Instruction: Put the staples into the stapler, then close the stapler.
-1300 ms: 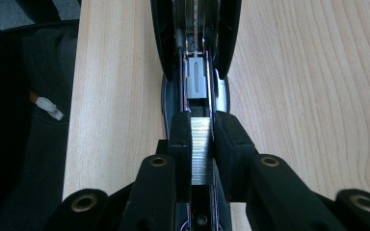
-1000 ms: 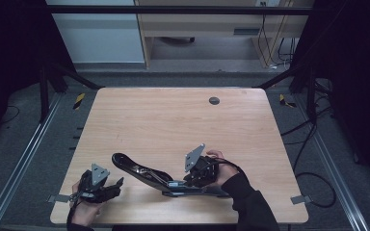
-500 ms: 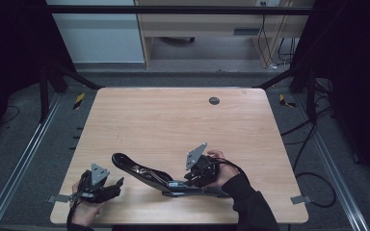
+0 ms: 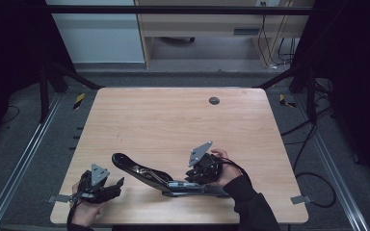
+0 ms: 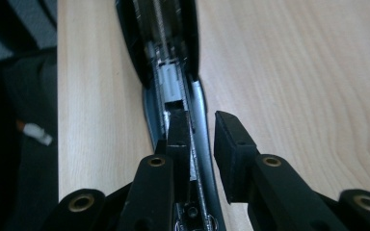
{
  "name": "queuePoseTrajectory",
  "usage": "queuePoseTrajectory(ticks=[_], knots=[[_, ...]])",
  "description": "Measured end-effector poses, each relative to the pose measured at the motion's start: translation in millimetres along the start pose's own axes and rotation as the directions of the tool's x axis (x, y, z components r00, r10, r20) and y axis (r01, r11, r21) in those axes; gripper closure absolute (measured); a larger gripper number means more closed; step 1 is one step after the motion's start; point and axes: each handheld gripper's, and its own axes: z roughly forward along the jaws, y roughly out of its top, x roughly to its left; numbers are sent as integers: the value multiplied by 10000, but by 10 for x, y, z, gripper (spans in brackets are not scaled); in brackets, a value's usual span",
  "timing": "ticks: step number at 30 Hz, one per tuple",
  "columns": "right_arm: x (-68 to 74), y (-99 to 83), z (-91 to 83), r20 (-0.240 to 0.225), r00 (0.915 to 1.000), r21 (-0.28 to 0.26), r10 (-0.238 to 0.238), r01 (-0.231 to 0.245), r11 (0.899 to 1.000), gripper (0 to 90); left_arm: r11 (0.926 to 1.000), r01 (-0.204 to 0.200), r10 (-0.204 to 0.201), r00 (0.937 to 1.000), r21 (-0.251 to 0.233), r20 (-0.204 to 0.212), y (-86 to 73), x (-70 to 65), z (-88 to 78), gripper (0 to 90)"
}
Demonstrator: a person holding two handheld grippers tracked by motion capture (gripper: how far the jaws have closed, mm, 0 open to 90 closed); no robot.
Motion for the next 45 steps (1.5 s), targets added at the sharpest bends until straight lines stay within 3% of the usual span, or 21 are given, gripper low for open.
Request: queuePoseTrajectory(ticks=[3, 6, 10, 14, 16, 18, 19, 20, 22, 23, 24, 26, 28, 31, 34, 36, 37, 39, 45], knots=[[-3, -25, -51, 506, 9972, -382, 553, -534, 9978, 784, 9999, 16, -14, 9999, -137, 137, 7, -11, -22, 296], [-20, -76, -132, 1070, 9858, -981, 1296, -1193, 9880, 772, 9994, 99, -90, 9996, -341, 267, 18, -21, -49, 292], [-29, -172, -239, 2006, 9568, -1593, 2103, -1800, 9707, 743, 9979, 183, -157, 9990, -624, 417, 31, -39, -81, 291], [-28, -295, -309, 2369, 9340, -1949, 2675, -2240, 9549, 715, 9955, 212, -162, 9984, -920, 548, 48, -56, -125, 289], [-13, -349, -324, 2510, 9272, -2150, 2781, -2267, 9499, 681, 9938, 228, -158, 9978, -1092, 648, 58, -64, -146, 287], [6, -410, -340, 2842, 9097, -2280, 3028, -2426, 9429, 652, 9921, 273, -189, 9974, -1228, 691, 66, -74, -165, 284], [14, -442, -350, 3038, 8976, -2387, 3195, -2529, 9376, 636, 9912, 296, -205, 9972, -1290, 713, 70, -76, -177, 283], [19, -488, -370, 3255, 8802, -2523, 3454, -2712, 9289, 625, 9907, 335, -236, 9969, -1322, 753, 71, -78, -184, 282], [22, -558, -404, 3401, 8560, -2784, 3893, -3037, 9112, 611, 9890, 415, -294, 9958, -1422, 862, 69, -76, -204, 282], [22, -589, -419, 3468, 8483, -2891, 4000, -3090, 9060, 605, 9867, 504, -357, 9947, -1542, 965, 70, -74, -218, 282], [25, -654, -450, 3655, 8351, -3061, 4111, -3093, 9004, 601, 9859, 539, -383, 9943, -1585, 998, 70, -73, -226, 281], [33, -730, -474, 3754, 8162, -3363, 4391, -3215, 8852, 596, 9836, 553, -378, 9940, -1717, 1030, 70, -68, -248, 280], [40, -830, -497, 3988, 7940, -3463, 4587, -3328, 8771, 593, 9819, 584, -398, 9937, -1800, 1048, 72, -64, -269, 274], [46, -932, -536, 4094, 7712, -3641, 4875, -3519, 8623, 594, 9773, 670, -464, 9934, -2008, 1053, 81, -63, -320, 264], [69, -1026, -568, 4161, 7621, -3644, 4961, -3601, 8588, 593, 9718, 793, -543, 9917, -2220, 1163, 98, -60, -369, 260], [94, -1093, -574, 4310, 7581, -3556, 4894, -3558, 8643, 592, 9699, 798, -537, 9916, -2301, 1175, 108, -62, -394, 258], [112, -1124, -570, 4319, 7533, -3524, 4961, -3654, 8616, 592, 9696, 810, -546, 9915, -2310, 1185, 112, -66, -404, 256], [125, -1201, -567, 4411, 7526, -3361, 4889, -3666, 8676, 592, 9691, 824, -550, 9910, -2325, 1221, 123, -70, -424, 249], [161, -1330, -599, 4261, 7315, -3652, 5324, -3993, 8409, 552, 9659, 788, -426, 9880, -2467, 1488, 143, -111, -498, 235]])
